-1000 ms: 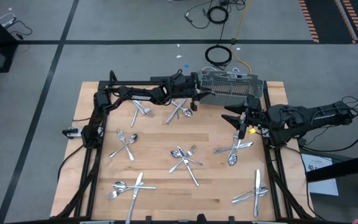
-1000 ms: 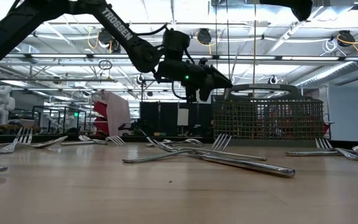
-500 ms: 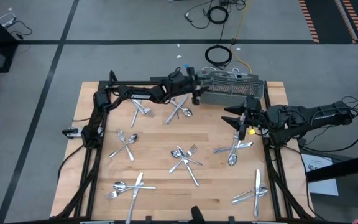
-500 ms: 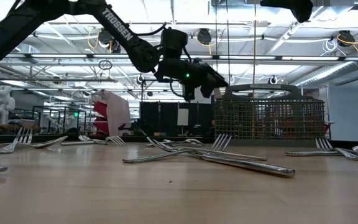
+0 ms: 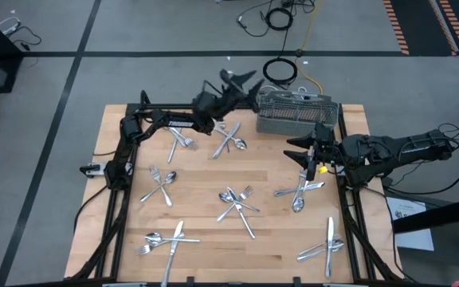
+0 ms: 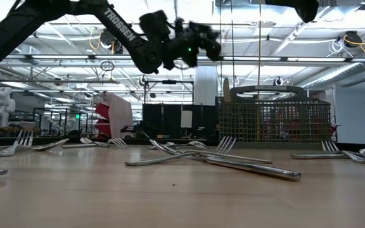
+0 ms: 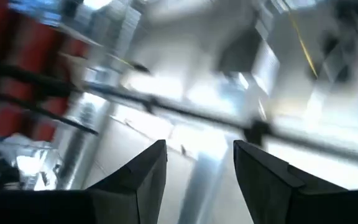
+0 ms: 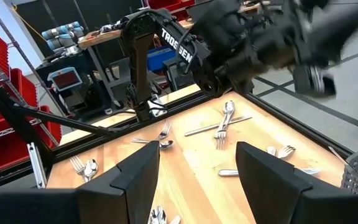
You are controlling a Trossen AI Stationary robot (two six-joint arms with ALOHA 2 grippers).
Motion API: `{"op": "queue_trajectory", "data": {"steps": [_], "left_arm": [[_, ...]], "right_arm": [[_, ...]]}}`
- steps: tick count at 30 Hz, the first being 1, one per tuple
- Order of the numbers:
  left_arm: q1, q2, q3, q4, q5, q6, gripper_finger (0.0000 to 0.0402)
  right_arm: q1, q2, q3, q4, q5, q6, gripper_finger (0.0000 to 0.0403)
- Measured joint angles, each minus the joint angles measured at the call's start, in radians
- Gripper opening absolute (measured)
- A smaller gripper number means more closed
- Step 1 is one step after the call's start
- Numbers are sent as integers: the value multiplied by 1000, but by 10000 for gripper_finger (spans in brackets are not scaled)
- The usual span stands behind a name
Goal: Sort silverware
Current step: Put the silver knife into the silverware basket
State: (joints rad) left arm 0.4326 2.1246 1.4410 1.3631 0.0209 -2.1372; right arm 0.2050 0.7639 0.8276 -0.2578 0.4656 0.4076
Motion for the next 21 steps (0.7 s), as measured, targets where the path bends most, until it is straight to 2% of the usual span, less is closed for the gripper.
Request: {"op": "queue_trajectory", "data": {"steps": [3,8,12,14,16,19,21], "left_arm": [[-10,-1,0,202,110,189,192],[-73,-57,1,196,386,521,192],[-158,-93,3,164,416,769,192],[-181,-106,3,56,442,830,192],[-191,-119,3,-85,527,887,192],[-206,-152,3,-333,656,996,192],[-223,-182,3,-525,689,1101,192]], "right_arm": [[0,0,0,8,0,1,203],[0,0,0,37,-28,19,203],[0,0,0,62,-50,19,203],[0,0,0,68,-53,20,203],[0,0,0,68,-53,28,203],[0,0,0,68,-53,43,203],[0,0,0,68,-53,51,203]]}}
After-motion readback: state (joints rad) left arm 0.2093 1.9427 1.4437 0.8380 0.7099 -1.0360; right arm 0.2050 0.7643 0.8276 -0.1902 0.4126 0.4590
